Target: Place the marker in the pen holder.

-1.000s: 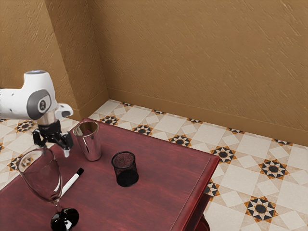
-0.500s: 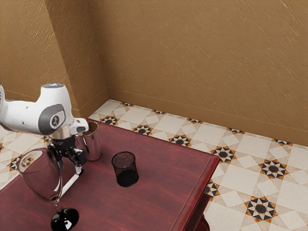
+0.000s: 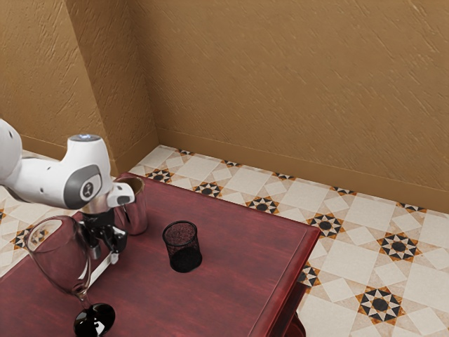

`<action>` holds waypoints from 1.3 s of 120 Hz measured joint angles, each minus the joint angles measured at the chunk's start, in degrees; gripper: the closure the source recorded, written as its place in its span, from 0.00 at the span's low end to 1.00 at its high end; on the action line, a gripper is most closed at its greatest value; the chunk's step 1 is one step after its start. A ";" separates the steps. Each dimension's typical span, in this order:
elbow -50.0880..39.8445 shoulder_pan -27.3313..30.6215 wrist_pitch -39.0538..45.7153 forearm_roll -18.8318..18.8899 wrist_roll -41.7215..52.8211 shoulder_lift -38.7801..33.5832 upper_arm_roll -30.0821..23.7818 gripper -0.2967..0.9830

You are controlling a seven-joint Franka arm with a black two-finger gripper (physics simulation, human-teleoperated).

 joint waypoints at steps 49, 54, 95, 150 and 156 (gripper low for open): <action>0.17 0.00 2.45 -0.51 0.86 1.45 -0.11 0.73; 0.17 0.00 2.62 -0.51 0.92 1.48 -0.11 0.74; 0.85 -1.79 2.11 0.40 0.25 -2.72 -0.39 0.82; 13.04 -9.97 -2.58 1.36 -1.54 -5.88 -0.61 0.84; 14.45 -10.64 -3.31 1.48 -1.67 -5.88 -0.61 0.84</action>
